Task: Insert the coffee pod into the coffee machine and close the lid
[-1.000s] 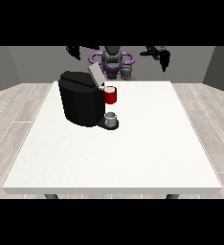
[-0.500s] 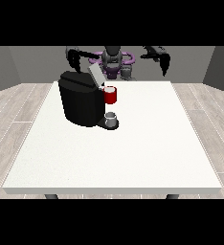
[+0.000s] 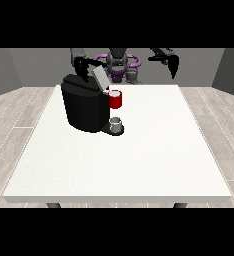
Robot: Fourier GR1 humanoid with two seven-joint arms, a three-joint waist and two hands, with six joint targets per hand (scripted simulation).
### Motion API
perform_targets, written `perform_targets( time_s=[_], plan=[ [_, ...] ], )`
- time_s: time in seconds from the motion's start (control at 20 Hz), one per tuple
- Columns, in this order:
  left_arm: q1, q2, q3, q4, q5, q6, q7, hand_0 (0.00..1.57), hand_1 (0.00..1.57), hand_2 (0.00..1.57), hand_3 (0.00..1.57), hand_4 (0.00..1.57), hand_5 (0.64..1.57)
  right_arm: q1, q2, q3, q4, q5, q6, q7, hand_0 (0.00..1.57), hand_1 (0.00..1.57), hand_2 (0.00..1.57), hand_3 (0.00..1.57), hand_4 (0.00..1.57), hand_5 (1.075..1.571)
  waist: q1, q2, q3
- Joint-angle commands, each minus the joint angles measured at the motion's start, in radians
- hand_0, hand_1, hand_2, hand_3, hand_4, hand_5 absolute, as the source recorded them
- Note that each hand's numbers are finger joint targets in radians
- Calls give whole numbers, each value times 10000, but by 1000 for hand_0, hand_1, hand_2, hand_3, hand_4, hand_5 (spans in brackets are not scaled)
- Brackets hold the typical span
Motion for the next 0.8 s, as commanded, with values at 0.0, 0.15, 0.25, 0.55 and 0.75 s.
perform_targets(
  time_s=[0.0, 0.15, 0.25, 0.55, 0.75],
  plan=[
    [483, 265, 256, 121, 273, -51, -528, 0, 0, 0, 0, 0, 1571, -289, 205, 221, 177, 184, -53, 447, 0, 0, 0, 0, 0, 1571, -183, 57, 33],
    [-192, 12, -197, -282, 91, 300, -42, 0, 0, 0, 0, 124, 1571, -1219, -213, -339, 952, 136, -81, 0, 0, 0, 0, 0, 0, 1571, 133, 710, 35],
    [329, -197, -552, -597, -156, 474, 114, 0, 0, 0, 0, 0, 1571, -760, 106, 48, 1056, 382, -71, -225, 0, 0, 0, 0, 40, 1571, 152, 356, 36],
    [193, 208, -110, 125, -6, 494, -439, 0, 0, 0, 0, 0, 1571, -1149, 690, 471, 597, 502, -240, 128, 0, 0, 0, 0, 0, 1571, -175, 470, 32],
    [-67, 546, -95, -223, 399, 90, -3, 0, 0, 0, 0, 0, 1571, -1549, 421, 109, 1247, 516, -264, -79, 0, 0, 0, 0, 0, 1571, 99, 741, 33]
  ],
)
